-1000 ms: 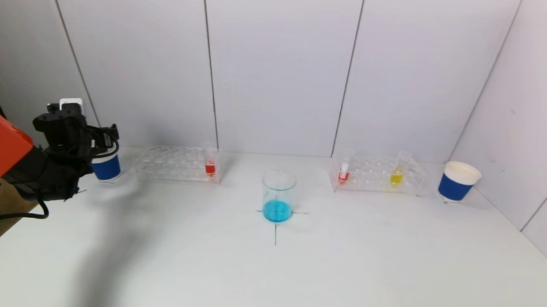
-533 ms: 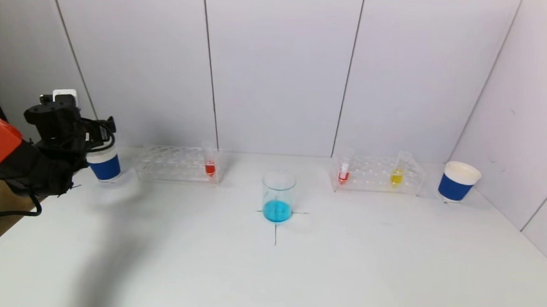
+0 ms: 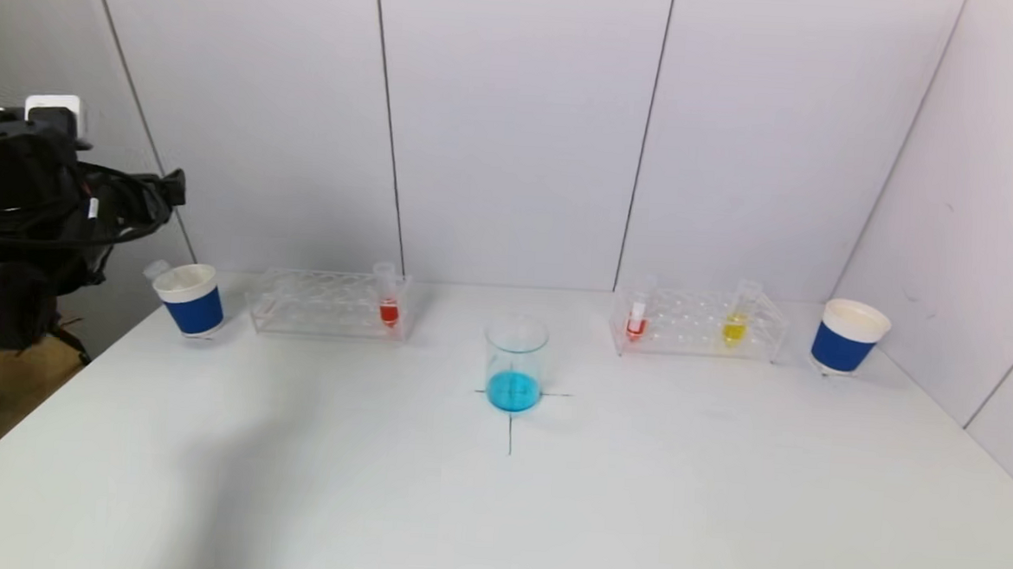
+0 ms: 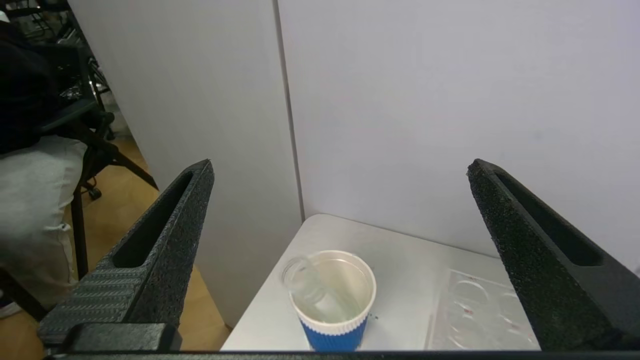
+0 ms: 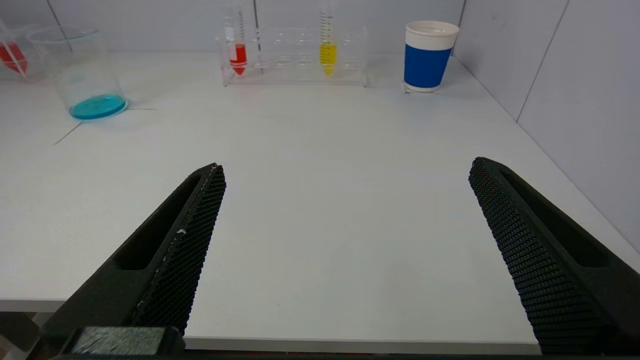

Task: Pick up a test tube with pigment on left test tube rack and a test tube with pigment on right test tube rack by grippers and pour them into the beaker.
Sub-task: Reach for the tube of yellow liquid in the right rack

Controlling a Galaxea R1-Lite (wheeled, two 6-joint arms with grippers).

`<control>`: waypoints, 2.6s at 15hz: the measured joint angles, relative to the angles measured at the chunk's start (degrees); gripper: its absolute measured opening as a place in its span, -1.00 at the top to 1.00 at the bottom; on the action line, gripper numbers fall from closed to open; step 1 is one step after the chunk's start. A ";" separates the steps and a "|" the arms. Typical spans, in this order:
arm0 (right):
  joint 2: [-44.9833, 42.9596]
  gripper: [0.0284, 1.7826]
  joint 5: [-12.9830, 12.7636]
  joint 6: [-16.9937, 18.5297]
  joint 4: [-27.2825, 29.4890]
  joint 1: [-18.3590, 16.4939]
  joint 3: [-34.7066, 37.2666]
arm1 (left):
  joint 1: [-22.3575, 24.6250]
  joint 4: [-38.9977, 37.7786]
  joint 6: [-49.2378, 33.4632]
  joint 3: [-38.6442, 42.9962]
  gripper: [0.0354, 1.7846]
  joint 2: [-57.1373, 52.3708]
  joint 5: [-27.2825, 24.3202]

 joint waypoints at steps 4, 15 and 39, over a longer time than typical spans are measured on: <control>0.00 -0.99 0.00 0.02 0.00 0.00 0.00 | -0.52 3.46 0.10 9.56 -0.99 -15.17 -0.26; 0.00 -0.99 -0.02 0.02 0.00 0.02 0.00 | -5.41 27.06 -0.33 33.51 -0.99 -61.66 -5.66; 0.00 -0.99 -0.02 0.02 0.00 0.00 0.00 | -10.47 55.94 1.84 55.76 -0.99 -107.78 -11.34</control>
